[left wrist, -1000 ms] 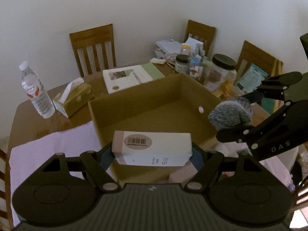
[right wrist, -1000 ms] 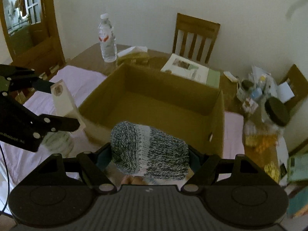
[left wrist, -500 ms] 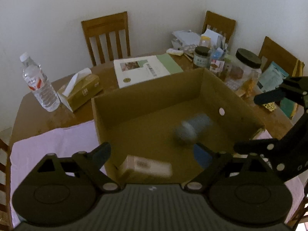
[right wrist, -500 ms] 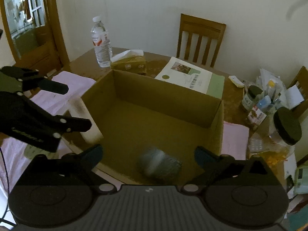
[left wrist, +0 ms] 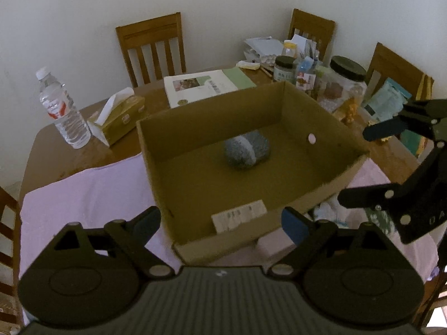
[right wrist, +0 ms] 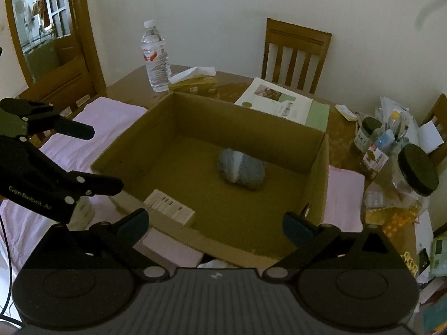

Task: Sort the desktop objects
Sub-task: 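Withdraw both open tools from the box back over the table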

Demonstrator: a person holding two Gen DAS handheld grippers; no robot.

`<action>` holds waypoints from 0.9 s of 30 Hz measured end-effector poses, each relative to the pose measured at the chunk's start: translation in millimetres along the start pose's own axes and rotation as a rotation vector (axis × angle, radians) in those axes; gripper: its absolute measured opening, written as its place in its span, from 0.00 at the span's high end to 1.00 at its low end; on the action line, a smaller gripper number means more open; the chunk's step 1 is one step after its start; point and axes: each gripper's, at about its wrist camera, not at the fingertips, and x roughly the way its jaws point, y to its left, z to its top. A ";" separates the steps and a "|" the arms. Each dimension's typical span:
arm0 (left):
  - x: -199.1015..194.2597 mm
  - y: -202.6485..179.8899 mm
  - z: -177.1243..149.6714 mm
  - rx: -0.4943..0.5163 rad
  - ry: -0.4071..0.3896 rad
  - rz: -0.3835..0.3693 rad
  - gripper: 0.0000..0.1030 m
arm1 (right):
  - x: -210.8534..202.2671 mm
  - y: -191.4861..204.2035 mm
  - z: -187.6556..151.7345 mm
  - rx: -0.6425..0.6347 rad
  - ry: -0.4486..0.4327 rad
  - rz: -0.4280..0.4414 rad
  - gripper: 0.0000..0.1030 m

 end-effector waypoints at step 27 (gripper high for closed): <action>-58.3 35.4 -101.5 0.195 -0.024 -0.141 0.09 | -41.3 122.9 -71.4 0.216 -0.008 -0.146 0.00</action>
